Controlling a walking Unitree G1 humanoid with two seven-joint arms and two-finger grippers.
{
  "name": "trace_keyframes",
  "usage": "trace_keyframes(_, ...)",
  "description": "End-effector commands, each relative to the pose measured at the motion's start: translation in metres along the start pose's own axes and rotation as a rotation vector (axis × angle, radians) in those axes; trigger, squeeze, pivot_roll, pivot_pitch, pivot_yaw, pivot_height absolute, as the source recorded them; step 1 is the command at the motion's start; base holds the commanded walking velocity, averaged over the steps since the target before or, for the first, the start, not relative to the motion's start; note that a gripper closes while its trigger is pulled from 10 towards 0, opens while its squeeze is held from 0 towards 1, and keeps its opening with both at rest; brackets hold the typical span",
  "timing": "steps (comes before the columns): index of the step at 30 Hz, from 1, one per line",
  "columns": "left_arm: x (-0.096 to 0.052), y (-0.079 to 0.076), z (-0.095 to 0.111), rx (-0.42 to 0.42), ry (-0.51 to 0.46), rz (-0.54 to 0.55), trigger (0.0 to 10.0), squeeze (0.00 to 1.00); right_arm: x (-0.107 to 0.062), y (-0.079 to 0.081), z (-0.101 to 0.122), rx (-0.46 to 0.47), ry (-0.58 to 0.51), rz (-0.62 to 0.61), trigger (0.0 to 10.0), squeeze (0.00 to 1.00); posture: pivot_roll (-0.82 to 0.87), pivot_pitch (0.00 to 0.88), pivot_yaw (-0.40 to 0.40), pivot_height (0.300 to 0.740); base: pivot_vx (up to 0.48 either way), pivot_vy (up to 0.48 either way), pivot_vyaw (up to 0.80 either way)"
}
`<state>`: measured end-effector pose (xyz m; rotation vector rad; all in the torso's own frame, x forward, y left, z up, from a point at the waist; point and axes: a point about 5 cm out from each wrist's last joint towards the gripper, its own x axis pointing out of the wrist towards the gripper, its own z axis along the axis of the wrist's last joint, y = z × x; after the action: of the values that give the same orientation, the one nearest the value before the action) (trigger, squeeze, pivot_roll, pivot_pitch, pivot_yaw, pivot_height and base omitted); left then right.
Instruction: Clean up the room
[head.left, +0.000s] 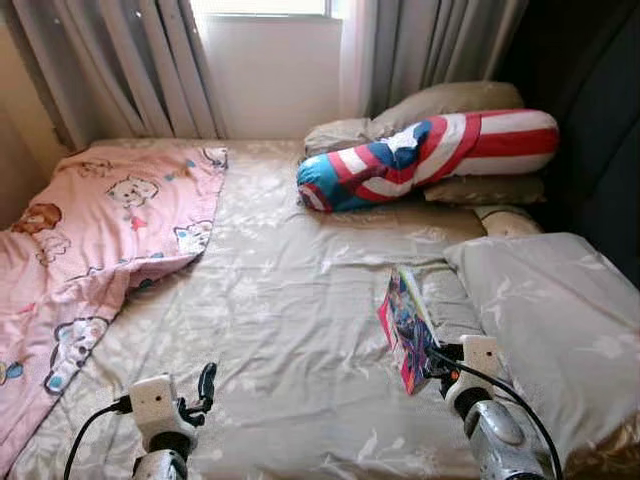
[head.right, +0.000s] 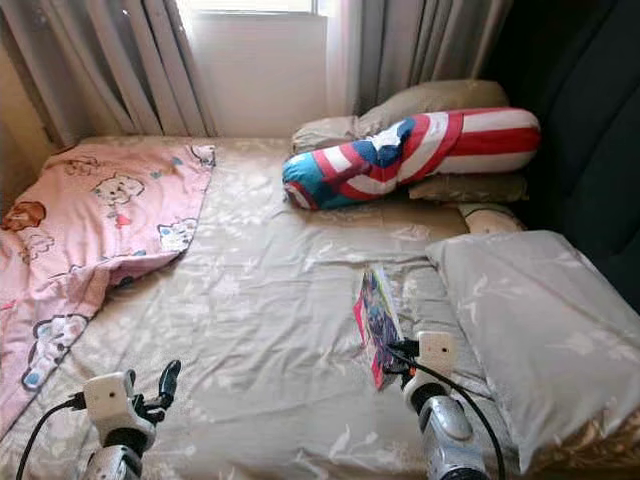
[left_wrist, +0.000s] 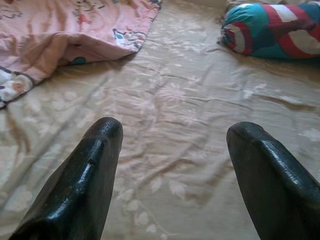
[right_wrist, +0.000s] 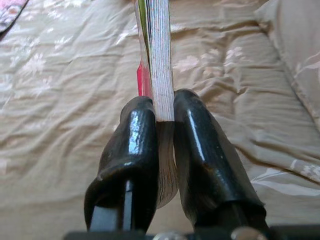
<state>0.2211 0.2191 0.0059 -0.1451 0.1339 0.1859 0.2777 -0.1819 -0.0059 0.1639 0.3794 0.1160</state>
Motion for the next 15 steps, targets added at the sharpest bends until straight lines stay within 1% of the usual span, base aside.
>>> trace_keyframes(1,0.0,0.001,0.002,0.007,0.005,0.001,10.0,0.0,0.006,0.003,0.014,-0.007,-0.055,0.009,10.0,0.0,0.05,0.0,-0.042,0.648,0.0,0.0,0.0)
trace_keyframes(7,-0.001,0.003,0.007,0.017,0.001,0.001,10.0,0.0,0.009,0.005,0.017,0.001,-0.046,0.001,10.0,0.0,0.06,0.001,-0.033,0.648,0.0,0.0,0.0)
trace_keyframes(15,-0.004,0.005,0.013,0.035,-0.006,-0.009,10.0,0.0,0.013,0.007,0.02,0.015,-0.039,-0.006,10.0,0.0,0.09,0.044,-0.022,0.648,0.0,0.0,0.0)
